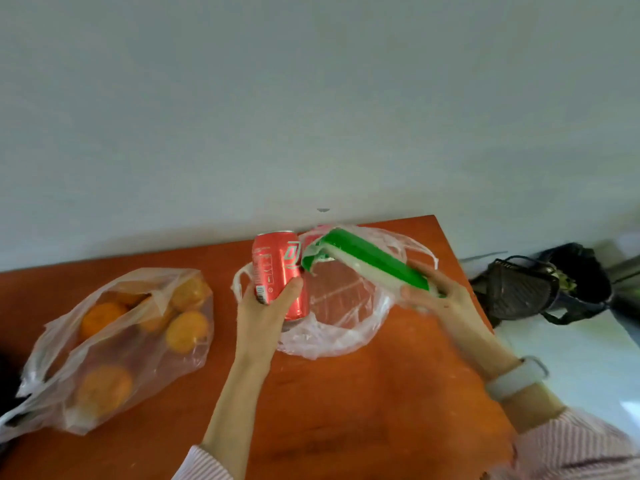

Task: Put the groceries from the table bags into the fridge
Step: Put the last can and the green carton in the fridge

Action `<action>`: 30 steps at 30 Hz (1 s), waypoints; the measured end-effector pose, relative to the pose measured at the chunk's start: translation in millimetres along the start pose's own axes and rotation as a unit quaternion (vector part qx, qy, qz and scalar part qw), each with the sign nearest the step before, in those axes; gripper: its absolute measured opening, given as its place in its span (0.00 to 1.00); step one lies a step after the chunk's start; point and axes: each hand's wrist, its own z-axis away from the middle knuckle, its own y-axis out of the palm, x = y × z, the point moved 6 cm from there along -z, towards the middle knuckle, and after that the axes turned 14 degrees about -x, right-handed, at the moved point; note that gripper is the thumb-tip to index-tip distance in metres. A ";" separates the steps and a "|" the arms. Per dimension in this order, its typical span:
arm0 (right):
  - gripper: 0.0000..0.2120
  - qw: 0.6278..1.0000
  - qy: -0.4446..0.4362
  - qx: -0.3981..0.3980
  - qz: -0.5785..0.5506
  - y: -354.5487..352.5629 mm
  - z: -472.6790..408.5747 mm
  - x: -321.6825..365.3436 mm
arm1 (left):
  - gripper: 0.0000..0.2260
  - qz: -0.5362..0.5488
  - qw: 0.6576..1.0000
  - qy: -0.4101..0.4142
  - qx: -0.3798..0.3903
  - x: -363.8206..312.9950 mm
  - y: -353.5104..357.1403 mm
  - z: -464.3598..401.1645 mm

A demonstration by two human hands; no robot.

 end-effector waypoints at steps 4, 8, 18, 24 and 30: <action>0.37 0.942 0.233 0.087 -0.223 -2.1 75.3 -65.5 | 0.25 0.017 0.993 -0.049 0.102 12.6 15.5 52.0; 0.40 0.894 0.299 0.114 -0.313 -20.2 141.0 -103.5 | 0.18 -0.052 0.984 -0.037 0.168 38.0 32.5 113.3; 0.40 0.895 0.198 -0.179 -0.356 -224.8 339.2 -187.3 | 0.16 -0.169 0.904 0.071 0.385 88.3 114.8 365.7; 0.23 0.863 0.169 -0.390 -0.272 -336.9 535.4 -260.7 | 0.17 -0.166 0.839 0.058 0.515 150.4 120.7 568.6; 0.23 0.756 0.174 -0.603 -0.185 -418.5 734.4 -315.6 | 0.13 -0.208 0.692 0.087 0.685 207.6 115.3 792.4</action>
